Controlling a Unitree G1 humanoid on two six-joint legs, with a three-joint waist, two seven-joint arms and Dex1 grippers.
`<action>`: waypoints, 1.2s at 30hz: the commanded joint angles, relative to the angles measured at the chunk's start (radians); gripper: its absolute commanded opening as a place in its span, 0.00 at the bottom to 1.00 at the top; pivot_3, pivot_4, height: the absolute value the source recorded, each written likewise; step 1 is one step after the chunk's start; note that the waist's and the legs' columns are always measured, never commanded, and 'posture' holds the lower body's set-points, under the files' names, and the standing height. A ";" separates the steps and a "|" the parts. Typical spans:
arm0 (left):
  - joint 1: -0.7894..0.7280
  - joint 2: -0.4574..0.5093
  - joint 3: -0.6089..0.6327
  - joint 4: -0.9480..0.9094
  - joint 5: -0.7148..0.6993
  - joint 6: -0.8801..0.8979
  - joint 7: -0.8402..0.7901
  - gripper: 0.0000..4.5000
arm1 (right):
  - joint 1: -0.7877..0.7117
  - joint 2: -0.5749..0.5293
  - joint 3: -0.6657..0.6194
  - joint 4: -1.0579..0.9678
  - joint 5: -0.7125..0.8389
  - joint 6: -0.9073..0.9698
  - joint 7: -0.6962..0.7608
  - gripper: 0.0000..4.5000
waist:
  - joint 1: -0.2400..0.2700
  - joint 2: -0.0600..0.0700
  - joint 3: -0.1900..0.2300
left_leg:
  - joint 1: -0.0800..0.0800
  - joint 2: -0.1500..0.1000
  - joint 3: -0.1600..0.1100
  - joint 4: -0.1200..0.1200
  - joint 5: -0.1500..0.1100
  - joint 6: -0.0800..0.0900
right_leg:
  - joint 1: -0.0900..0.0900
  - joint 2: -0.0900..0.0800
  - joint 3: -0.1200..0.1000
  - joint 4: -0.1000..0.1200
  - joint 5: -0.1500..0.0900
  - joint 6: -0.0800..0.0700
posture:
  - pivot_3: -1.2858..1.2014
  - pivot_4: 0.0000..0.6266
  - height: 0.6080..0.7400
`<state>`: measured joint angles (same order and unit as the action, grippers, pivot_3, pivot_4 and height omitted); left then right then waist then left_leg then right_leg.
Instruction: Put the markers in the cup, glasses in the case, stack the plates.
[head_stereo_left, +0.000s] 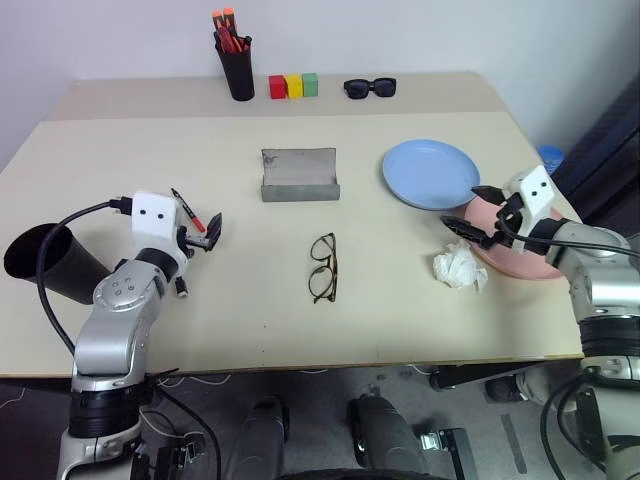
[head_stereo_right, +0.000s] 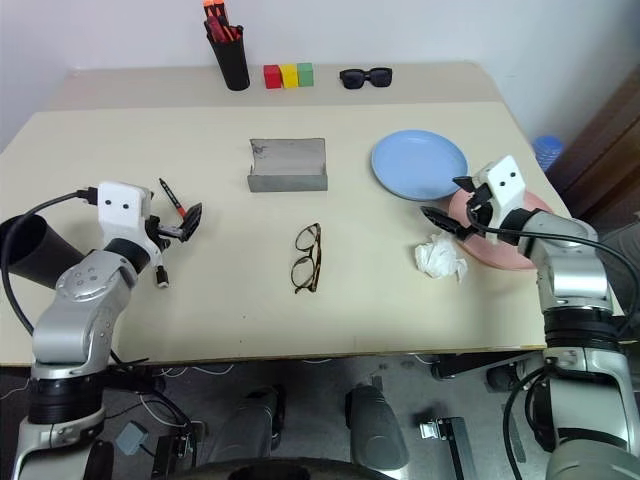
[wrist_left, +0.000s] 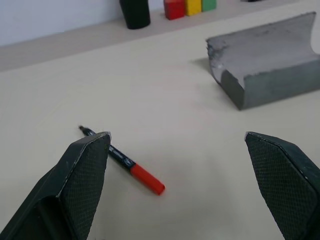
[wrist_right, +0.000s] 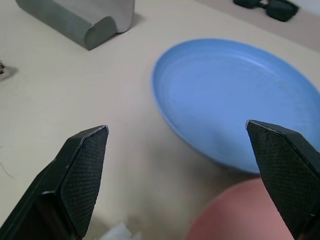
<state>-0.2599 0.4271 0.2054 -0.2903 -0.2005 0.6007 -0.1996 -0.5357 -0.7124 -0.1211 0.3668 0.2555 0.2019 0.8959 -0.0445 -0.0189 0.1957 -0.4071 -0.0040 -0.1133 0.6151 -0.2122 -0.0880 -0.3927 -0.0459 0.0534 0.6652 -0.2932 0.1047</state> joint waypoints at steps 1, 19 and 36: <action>-0.065 -0.011 -0.019 0.033 0.058 0.059 0.075 0.98 | -0.043 -0.001 0.028 -0.081 -0.036 -0.013 -0.021 1.00 | 0.002 0.000 0.000 | 0.000 0.000 0.000 0.000 0.000 0.000 | 0.000 0.000 0.000 0.000 0.000 0.000 | 0.52 0.24 1.00; -0.278 -0.267 0.123 -0.085 0.147 0.670 0.441 0.98 | 0.043 0.056 0.093 -0.468 0.035 0.164 -0.010 1.00 | 0.001 0.000 0.000 | -0.001 0.000 -0.001 0.000 0.000 0.000 | -0.001 0.000 0.000 0.000 0.000 0.000 | 0.52 0.24 1.00; -0.279 -0.334 0.266 -0.172 0.139 1.014 0.372 0.93 | 0.114 -0.024 0.160 -0.585 0.120 0.249 0.181 1.00 | 0.005 -0.001 0.000 | -0.001 0.000 -0.001 0.000 0.000 0.000 | 0.000 0.000 -0.001 0.000 0.000 0.001 | 0.52 0.24 1.00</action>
<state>-0.5426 0.1054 0.4467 -0.4389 -0.0557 1.6061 0.1778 -0.4230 -0.7425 0.0398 -0.2056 0.3735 0.4720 1.0813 -0.0398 -0.0200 0.1959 -0.4078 -0.0045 -0.1143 0.6155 -0.2122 -0.0883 -0.3928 -0.0462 0.0525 0.6650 -0.2932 0.1053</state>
